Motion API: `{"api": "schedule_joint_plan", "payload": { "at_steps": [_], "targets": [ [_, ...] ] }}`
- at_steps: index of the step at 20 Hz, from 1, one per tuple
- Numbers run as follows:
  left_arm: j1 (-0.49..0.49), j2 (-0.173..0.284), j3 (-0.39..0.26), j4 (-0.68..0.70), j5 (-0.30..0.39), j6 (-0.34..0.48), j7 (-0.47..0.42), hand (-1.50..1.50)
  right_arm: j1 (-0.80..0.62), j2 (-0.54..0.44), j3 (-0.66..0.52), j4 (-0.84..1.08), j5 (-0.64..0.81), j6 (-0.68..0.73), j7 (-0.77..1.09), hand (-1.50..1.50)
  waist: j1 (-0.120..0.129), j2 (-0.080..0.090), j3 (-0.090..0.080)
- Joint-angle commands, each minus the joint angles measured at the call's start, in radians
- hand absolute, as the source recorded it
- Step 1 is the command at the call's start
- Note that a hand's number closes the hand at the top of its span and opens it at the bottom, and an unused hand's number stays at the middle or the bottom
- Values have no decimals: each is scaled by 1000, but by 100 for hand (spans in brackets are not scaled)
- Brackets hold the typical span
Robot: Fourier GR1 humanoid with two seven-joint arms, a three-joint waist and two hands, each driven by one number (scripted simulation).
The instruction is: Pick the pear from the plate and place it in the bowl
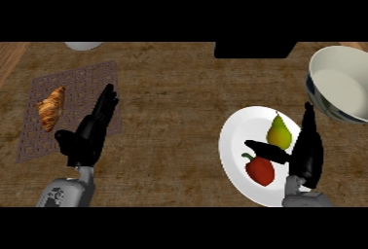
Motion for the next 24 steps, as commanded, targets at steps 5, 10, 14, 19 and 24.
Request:
{"api": "schedule_joint_plan", "payload": {
  "at_steps": [5, 10, 14, 19, 24],
  "targets": [
    [60, -6, 14, -43, -11, -43, -22, 0, -49, 2, -32, 182, 6, -4, -39, -150, 2, 0, 0],
    [-9, -32, 32, -5, -21, -20, 0, 0, -114, -41, -9, 250, -34, 84, -123, 150, 3, 1, 0],
    [66, -61, 0, 50, -62, -17, -110, 0, -111, -60, 26, 280, 35, 90, -152, 150, 1, 0, 0],
    [-42, 5, 98, 27, -13, -83, 13, 0, -128, -22, 0, 327, -8, 62, -221, 150, 1, 0, 0],
    [20, -4, 60, -33, -18, -74, 21, 0, -61, -53, 117, 128, -241, 367, -366, 150, 0, -8, 1]
  ]
}}
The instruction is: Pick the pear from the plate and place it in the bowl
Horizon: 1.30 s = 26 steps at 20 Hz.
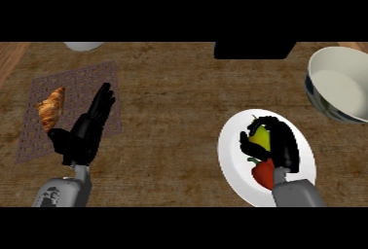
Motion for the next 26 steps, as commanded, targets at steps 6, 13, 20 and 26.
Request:
{"api": "schedule_joint_plan", "payload": {
  "at_steps": [6, 13, 20, 26],
  "targets": [
    [-1, -18, -3, -8, -7, 15, 3, 0, 102, -113, 38, -275, -364, 369, -318, 150, -15, 1, 3],
    [25, -24, -8, -2, -14, 10, -10, 0, 112, -161, -35, -600, -366, 349, -289, 150, -12, 1, 2],
    [22, -24, 0, 10, -33, 18, -24, 0, 2, -251, -171, -850, -366, 424, 19, 150, -3, 3, 1],
    [22, -21, 17, -4, -2, -16, -19, 0, -245, -289, -230, -775, -360, 469, 263, 150, 6, 5, 1]
  ]
}}
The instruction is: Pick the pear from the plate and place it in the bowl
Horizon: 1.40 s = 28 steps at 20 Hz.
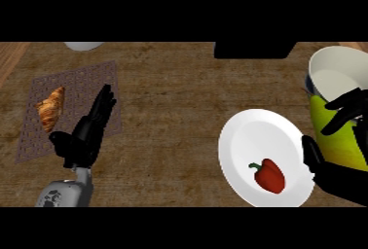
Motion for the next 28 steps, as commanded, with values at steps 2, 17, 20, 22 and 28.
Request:
{"api": "schedule_joint_plan", "payload": {
  "at_steps": [2, 17, 20, 22, 28],
  "targets": [
    [-1, -1, 2, 6, 7, -22, -14, 0, -243, -74, -114, 61, -69, 65, 199, 150, 5, 2, 0],
    [28, -15, -3, 36, -32, -12, -62, 0, -432, -290, -176, 634, 119, 87, -32, 150, 19, 9, 1],
    [-50, -22, 14, 3, -18, 4, 47, 0, -398, -305, -173, 717, 184, 38, -137, 150, 11, 6, 1],
    [-30, -27, -9, -9, -20, -11, 44, 0, -382, -331, -186, 833, 233, -16, -242, 150, 17, 8, 2],
    [-80, -9, 31, -6, -1, -20, 72, 0, -444, -318, -205, 1160, 291, -151, -419, 150, 20, 9, 2]
  ]
}}
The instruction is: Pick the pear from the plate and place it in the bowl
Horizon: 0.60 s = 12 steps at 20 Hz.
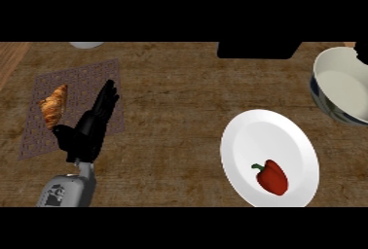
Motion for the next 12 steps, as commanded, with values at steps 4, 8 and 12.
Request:
{"api": "schedule_joint_plan", "payload": {
  "at_steps": [4, 8, 12],
  "targets": [
    [54, -40, -54, -12, -49, 26, -34, 0, -46, -68, -60, 397, 58, -135, -273, 150, 7, 2, 1],
    [2, -41, -23, 43, -31, 20, -42, 0, -82, -50, -47, 572, 92, -182, -339, 150, 3, 3, 0],
    [2, -58, -58, 18, -58, 34, -9, 0, -106, -80, -120, 723, -4, -58, -393, 150, 12, 8, 2]
  ]
}}
